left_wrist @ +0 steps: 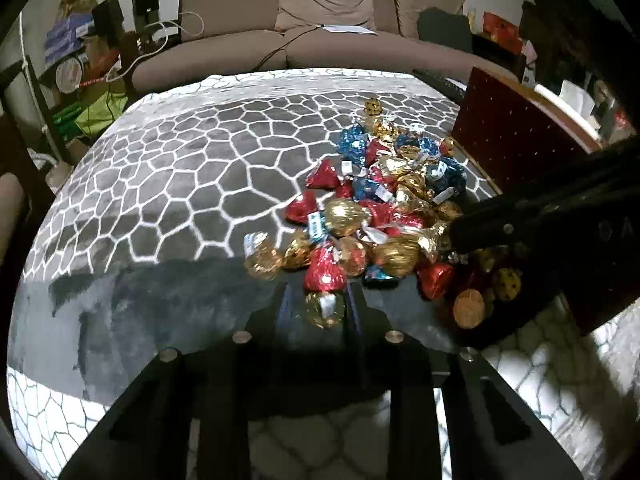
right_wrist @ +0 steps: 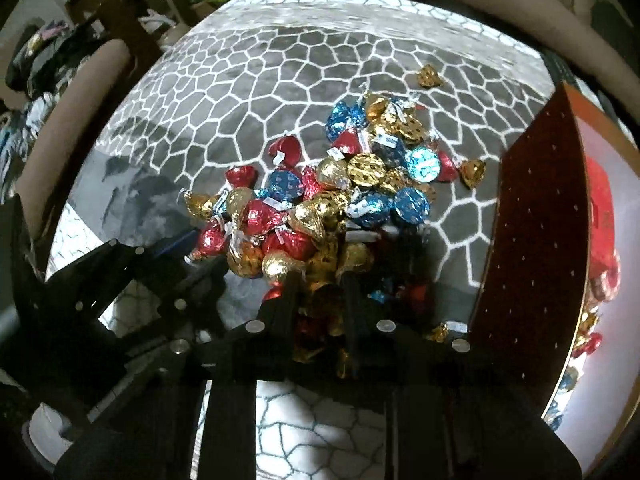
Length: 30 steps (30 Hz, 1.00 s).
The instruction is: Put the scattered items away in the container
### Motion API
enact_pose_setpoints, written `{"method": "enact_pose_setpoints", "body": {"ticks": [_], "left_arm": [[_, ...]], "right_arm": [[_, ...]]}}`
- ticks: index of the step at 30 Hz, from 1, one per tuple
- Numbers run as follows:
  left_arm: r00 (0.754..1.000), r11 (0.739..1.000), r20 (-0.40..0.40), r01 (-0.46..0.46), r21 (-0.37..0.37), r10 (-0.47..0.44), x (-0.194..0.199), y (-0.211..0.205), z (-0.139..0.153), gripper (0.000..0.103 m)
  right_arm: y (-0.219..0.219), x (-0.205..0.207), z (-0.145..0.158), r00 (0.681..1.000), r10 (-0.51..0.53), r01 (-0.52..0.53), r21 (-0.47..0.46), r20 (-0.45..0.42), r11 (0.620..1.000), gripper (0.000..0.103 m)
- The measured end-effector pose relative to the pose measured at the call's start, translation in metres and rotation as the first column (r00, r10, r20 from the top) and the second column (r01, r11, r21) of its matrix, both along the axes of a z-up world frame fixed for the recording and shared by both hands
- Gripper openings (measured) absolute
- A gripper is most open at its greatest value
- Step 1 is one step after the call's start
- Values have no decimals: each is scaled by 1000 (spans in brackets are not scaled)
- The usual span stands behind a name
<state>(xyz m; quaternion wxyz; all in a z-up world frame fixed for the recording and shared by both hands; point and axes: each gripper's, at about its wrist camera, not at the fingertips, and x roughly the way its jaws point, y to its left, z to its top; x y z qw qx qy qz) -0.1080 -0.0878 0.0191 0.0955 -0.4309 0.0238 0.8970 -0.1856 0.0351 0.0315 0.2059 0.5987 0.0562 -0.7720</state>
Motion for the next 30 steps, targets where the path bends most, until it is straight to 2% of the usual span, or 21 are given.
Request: {"method": "enact_pose_setpoints", "body": {"ticks": [3, 8, 14, 17, 22, 27, 30], "left_arm": [[1000, 1000, 5, -14, 11, 14, 4, -8, 1, 25], [1000, 999, 0, -27, 43, 27, 15, -18, 8, 25], [999, 997, -32, -25, 69, 27, 31, -25, 35, 25], [998, 998, -60, -14, 64, 18, 37, -23, 51, 25], [997, 997, -73, -2, 75, 8, 53, -22, 57, 25], [989, 993, -142, 65, 97, -50, 79, -12, 75, 25], [988, 994, -128, 95, 60, -87, 84, -3, 73, 25]], "right_arm": [[7, 3, 3, 1000, -22, 23, -44, 5, 999, 19], [22, 8, 14, 997, -67, 72, -170, 36, 983, 19], [36, 16, 35, 995, -88, 98, -263, 48, 960, 19], [47, 21, 48, 993, -108, 114, -281, 38, 953, 19], [64, 39, 71, 994, -111, 108, -322, 9, 941, 19], [88, 54, 88, 993, -116, 105, -348, -11, 932, 19], [105, 61, 96, 991, -133, 116, -348, -25, 930, 19]]}}
